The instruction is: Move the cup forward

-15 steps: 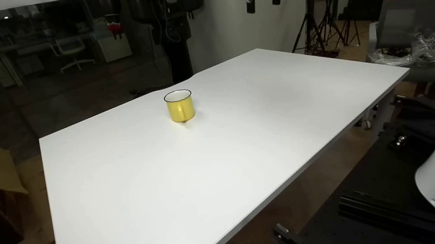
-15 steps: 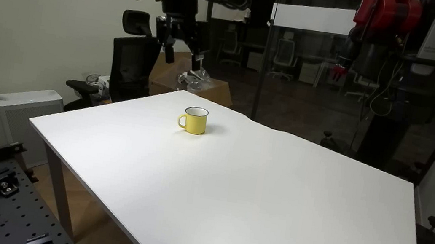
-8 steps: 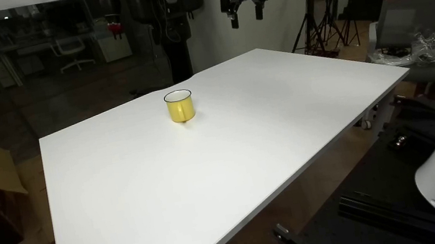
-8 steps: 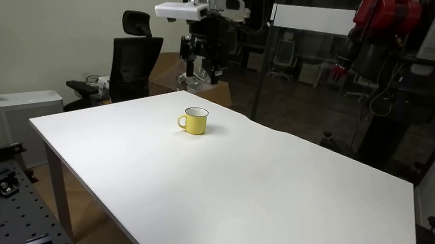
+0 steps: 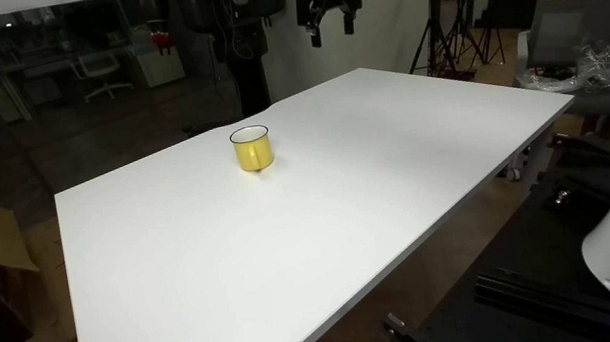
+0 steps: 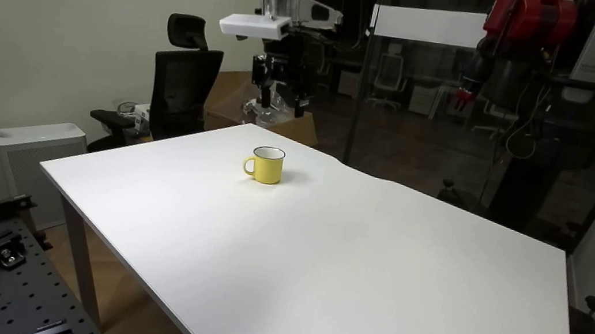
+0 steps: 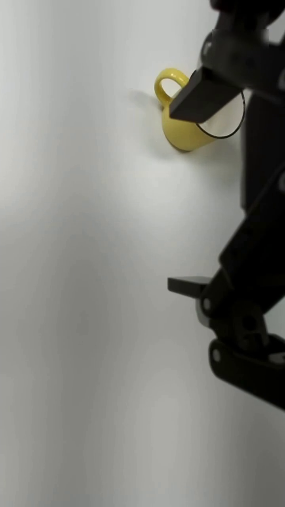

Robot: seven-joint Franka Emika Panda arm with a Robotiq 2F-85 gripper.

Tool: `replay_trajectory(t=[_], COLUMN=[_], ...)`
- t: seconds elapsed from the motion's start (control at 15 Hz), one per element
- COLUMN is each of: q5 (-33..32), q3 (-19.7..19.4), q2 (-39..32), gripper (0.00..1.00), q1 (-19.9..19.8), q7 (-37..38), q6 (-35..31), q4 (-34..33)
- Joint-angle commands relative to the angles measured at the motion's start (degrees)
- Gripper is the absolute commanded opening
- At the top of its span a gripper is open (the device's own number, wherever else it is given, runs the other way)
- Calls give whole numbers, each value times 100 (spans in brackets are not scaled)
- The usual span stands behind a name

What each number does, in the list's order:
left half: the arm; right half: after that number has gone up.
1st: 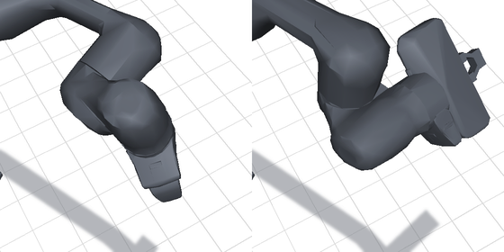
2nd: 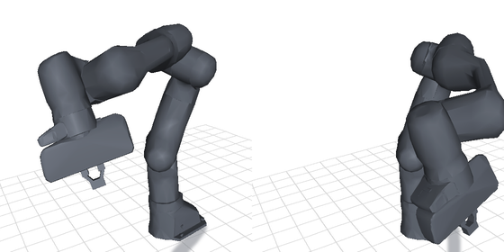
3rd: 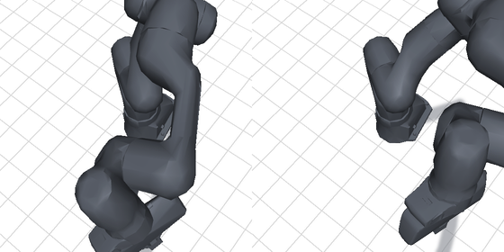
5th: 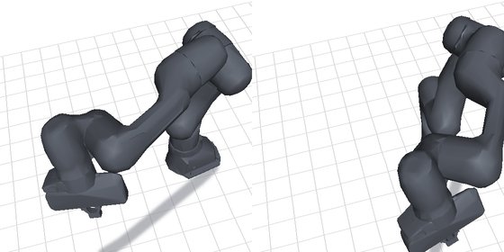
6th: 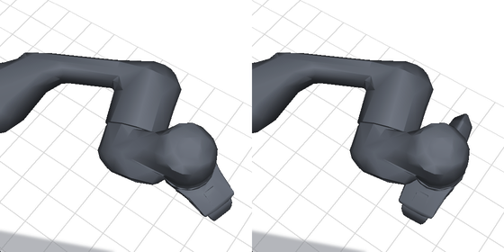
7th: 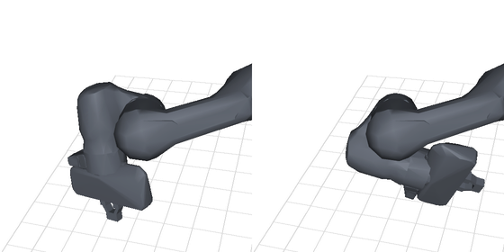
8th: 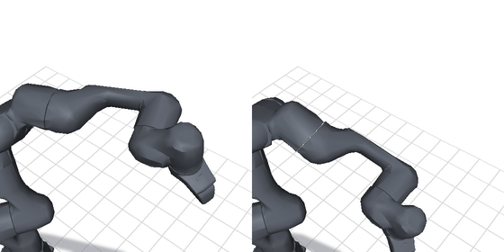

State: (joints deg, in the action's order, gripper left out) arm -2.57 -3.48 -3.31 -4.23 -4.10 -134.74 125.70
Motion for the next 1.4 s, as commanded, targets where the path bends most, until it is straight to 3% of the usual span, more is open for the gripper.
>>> replay_trajectory(t=[0.0,0.13,0.2,0.4,0.6,0.87,1.13,1.2,1.33], q5=[38,188,72,128,130,76,138,110,109], q3=[176,370,256,382,375,310,390,345,348], q2=[-1314,-1944,-1254,-1928,-1988,-2747,-3641,-3107,-3299], gripper=[100,100,100,100,100,100,100,100,100], q1=[178,273,202,308,285,274,222,246,246], q7=[-79,-233,-109,-131,-164,-108,-302,-199,-206], q6=[28,247,-24,10,76,-168,234,-100,-105], q4=[-1233,-1818,-1028,-1584,-1703,-2504,-3663,-2866,-3015])
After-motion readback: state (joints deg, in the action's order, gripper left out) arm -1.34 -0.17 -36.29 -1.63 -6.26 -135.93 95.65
